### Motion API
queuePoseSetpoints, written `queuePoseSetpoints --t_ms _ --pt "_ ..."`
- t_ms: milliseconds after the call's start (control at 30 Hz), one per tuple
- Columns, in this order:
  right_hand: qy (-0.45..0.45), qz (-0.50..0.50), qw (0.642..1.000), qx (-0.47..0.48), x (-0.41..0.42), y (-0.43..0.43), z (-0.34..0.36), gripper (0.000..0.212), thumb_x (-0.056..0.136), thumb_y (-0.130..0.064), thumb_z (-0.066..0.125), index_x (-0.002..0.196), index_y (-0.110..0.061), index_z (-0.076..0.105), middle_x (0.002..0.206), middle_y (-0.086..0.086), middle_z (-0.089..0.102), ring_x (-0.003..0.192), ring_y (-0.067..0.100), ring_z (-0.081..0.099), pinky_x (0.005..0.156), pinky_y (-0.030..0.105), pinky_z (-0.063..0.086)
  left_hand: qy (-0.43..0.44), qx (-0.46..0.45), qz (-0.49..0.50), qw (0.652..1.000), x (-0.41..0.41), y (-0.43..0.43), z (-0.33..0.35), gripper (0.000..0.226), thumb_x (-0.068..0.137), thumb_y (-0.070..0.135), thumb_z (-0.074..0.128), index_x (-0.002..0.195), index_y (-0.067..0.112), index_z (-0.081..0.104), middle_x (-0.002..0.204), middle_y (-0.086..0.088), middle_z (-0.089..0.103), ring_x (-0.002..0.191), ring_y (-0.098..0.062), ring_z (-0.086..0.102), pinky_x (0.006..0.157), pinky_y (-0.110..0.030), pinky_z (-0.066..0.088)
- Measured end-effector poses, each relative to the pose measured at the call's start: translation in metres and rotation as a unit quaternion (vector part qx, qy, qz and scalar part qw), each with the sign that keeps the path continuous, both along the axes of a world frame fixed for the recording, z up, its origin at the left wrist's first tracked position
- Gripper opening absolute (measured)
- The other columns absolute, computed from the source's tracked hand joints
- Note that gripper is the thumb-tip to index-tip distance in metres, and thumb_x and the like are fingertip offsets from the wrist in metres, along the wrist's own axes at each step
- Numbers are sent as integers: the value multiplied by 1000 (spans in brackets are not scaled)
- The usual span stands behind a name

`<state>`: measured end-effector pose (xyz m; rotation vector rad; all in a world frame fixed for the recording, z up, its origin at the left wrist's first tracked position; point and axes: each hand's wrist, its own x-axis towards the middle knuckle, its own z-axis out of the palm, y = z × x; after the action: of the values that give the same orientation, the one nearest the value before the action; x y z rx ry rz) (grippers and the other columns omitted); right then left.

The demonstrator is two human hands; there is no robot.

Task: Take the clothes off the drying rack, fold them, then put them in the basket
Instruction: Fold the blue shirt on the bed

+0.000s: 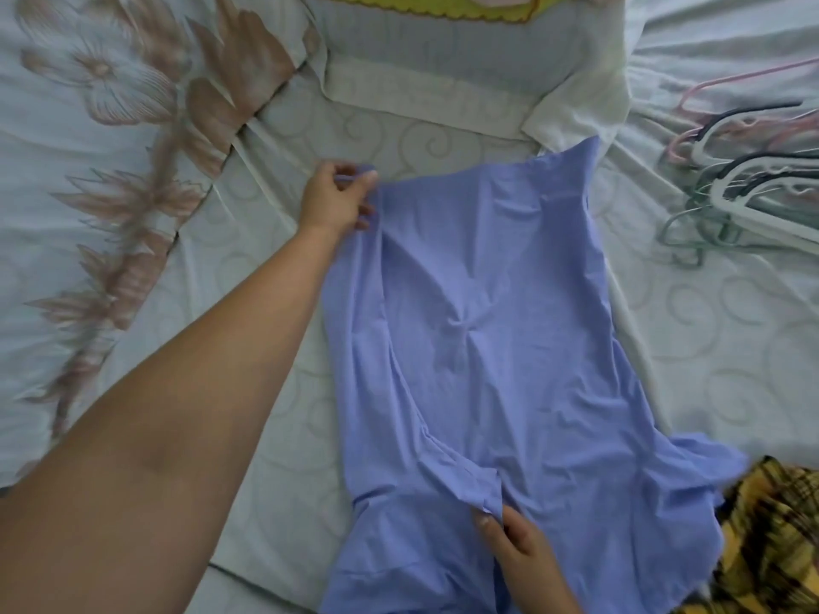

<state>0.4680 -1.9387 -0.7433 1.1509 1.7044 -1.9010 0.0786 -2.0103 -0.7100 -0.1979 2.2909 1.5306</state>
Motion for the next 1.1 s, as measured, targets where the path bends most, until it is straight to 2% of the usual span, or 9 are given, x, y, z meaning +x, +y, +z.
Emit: queuePoseSetpoints --t_ms 133,233,367,500,600,700,800,933,1100 --pt "-28 -4 1000 13 12 5 -1 56 89 -2 57 78 -56 65 90 -44 58 82 -37 43 74 -7 34 -77 101 -28 992 45 11 2 15 96 11 49 83 20 49 81 0 57 55 -1 61 52 -16 48" --pt "-26 0 999 -20 9 8 0 15 84 -20 68 92 -31 65 96 -24 67 79 -26 53 73 0 41 -19 -2 34 999 106 -33 -13 18 94 10 52 79 20 50 72 -2 57 51 1 57 52 -19 45" --pt "-20 43 999 -10 8 9 -5 28 84 0 64 102 -22 62 92 -32 68 85 -19 58 75 3 43 -75 -177 37 981 227 -96 -18 21 86 22 65 80 18 45 70 0 54 62 -10 51 61 -25 39" --pt "-30 64 997 17 9 8 -4 24 85 4 61 103 -12 62 95 -11 70 79 -11 61 72 8 47 -148 -210 -26 966 308 -112 -16 28 89 37 57 72 23 40 71 -1 53 65 -15 51 58 -25 38" --pt "-35 78 996 32 7 9 3 8 89 0 58 89 -7 60 79 -3 63 72 6 57 61 8 44 -179 -225 -28 957 333 -115 -17 37 90 41 55 67 21 35 65 4 45 62 -14 45 53 -22 31" --pt "-33 98 993 57 7 10 7 16 90 -2 56 75 -6 55 64 -1 54 62 6 47 54 13 38 -206 -196 3 959 347 -124 -20 45 85 39 64 62 16 32 56 2 39 56 -16 42 56 -30 30" --pt "-33 110 990 80 10 6 9 24 91 -1 54 70 -11 50 62 -3 50 59 4 45 56 15 36 -192 -192 34 962 358 -135 -21 49 81 26 71 60 15 29 55 3 33 52 -12 35 50 -22 27" --pt "-36 120 988 94 13 0 8 20 91 1 53 81 -17 52 76 1 59 73 17 53 64 15 42 -205 -210 34 955 372 -147 -25 27 82 30 70 80 18 45 79 2 57 78 -21 58 67 -30 41" --pt "-41 210 966 143 8 26 19 11 93 -13 54 99 -20 48 87 -2 61 82 19 58 68 22 43 -210 -290 -9 934 372 -142 -21 45 77 37 73 101 11 45 97 -3 59 95 -29 61 77 -36 46"
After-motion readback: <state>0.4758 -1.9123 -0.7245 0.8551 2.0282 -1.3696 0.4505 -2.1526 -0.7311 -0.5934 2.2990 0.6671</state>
